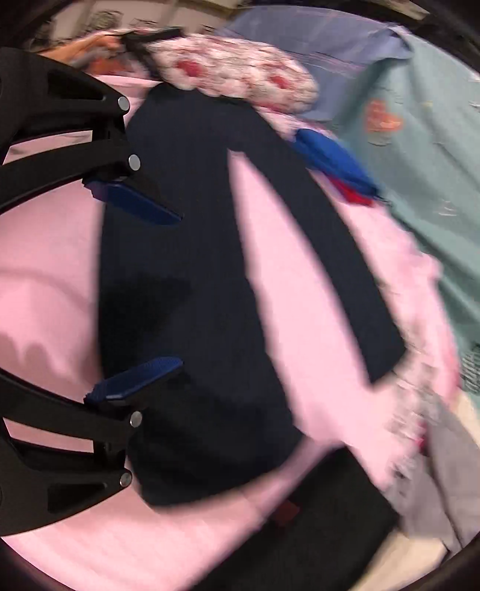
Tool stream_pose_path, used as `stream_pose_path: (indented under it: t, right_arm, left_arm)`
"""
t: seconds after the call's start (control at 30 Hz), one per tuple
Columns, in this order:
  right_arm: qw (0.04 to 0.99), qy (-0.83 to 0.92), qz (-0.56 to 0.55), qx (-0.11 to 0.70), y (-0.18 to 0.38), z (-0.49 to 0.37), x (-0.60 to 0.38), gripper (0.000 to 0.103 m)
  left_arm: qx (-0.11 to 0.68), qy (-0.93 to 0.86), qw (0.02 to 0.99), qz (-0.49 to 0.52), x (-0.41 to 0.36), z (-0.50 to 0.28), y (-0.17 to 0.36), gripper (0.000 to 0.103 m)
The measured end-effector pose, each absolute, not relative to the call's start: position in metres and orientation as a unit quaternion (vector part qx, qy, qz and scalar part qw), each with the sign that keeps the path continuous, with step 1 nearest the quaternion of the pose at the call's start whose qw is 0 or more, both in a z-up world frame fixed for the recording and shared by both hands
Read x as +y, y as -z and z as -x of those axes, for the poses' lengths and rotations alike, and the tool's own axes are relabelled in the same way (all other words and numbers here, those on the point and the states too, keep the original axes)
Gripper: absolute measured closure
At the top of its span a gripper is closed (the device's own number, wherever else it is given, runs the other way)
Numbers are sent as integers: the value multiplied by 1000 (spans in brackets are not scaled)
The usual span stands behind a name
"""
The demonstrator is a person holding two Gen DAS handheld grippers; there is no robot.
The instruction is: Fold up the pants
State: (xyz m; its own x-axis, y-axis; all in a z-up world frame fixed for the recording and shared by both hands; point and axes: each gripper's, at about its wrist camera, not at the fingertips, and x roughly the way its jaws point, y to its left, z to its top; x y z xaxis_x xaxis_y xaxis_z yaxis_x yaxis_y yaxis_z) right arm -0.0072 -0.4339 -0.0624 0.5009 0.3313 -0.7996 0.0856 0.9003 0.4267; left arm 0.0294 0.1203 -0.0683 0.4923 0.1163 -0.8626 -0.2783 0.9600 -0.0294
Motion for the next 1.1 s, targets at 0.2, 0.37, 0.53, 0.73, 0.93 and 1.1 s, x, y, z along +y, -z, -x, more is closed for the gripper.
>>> stream_pose_path:
  t: [0.2,0.37,0.53,0.73,0.93,1.1]
  right_arm:
    - [856,23,-185,482,53,32,-469,27]
    - [876,21,-128,464,39,28,-442,22]
    - [886,-21,-103,451,33,0,-394,20]
    - [884,-49,-124,449,35,-7,-383,20]
    - [880,-40,-147,451,41,-9,-390,20]
    - [877,-41,-150,455,48,-12,-389,20]
  left_arm:
    - [504,-166,847,28,125,-41,87,2]
    - [505,-156,843,99,149,-25,75,2]
    - [504,-108,839,173,155,-16,61,3]
    - [535,-72,808,234,152,-32,77,26]
    - [556,-58,792,246,148,-44,90,47]
    - [553,-72,794,242,152,-67,91,53]
